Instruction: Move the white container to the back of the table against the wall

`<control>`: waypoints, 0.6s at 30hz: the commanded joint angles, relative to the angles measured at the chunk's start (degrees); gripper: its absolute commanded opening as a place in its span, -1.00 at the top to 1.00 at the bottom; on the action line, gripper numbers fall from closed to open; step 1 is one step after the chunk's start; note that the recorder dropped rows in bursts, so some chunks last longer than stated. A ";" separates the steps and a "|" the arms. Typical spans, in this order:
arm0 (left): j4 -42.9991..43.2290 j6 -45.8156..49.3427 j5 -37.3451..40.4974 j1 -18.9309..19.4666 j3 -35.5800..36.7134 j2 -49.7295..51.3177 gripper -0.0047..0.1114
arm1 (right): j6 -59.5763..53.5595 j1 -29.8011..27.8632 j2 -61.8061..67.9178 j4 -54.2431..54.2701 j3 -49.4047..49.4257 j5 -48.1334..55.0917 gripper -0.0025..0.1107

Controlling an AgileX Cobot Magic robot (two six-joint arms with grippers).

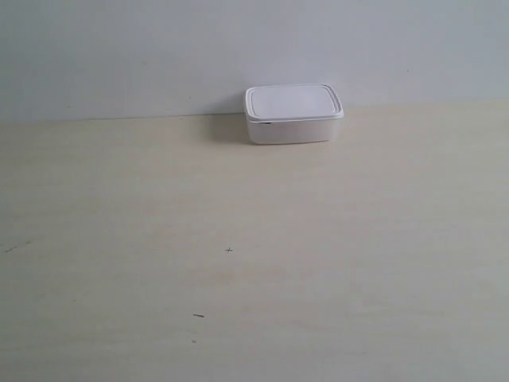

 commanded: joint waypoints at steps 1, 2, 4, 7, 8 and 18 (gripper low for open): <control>-0.62 -0.27 -0.34 0.04 0.00 -4.63 0.92 | 0.04 -0.21 -0.95 -0.07 3.93 -4.76 0.96; -0.62 -0.27 -0.24 0.04 0.00 -6.03 0.92 | 0.04 -0.21 -1.92 -0.07 5.82 -7.24 0.96; -0.75 -0.27 -0.11 0.04 0.00 -8.45 0.92 | 0.04 -0.21 -3.72 -0.07 8.58 -8.83 0.96; -2.26 -0.27 -0.11 0.04 0.00 -9.95 0.92 | 0.04 -0.21 -6.60 -0.07 12.59 -9.23 0.96; -3.05 -0.27 -0.11 0.04 0.00 -9.98 0.92 | 0.04 -0.21 -7.62 -0.07 14.50 -9.66 0.96; -4.08 -0.27 2.64 0.04 0.00 -10.11 0.92 | 0.04 -0.21 -10.23 -0.17 31.44 -19.02 0.96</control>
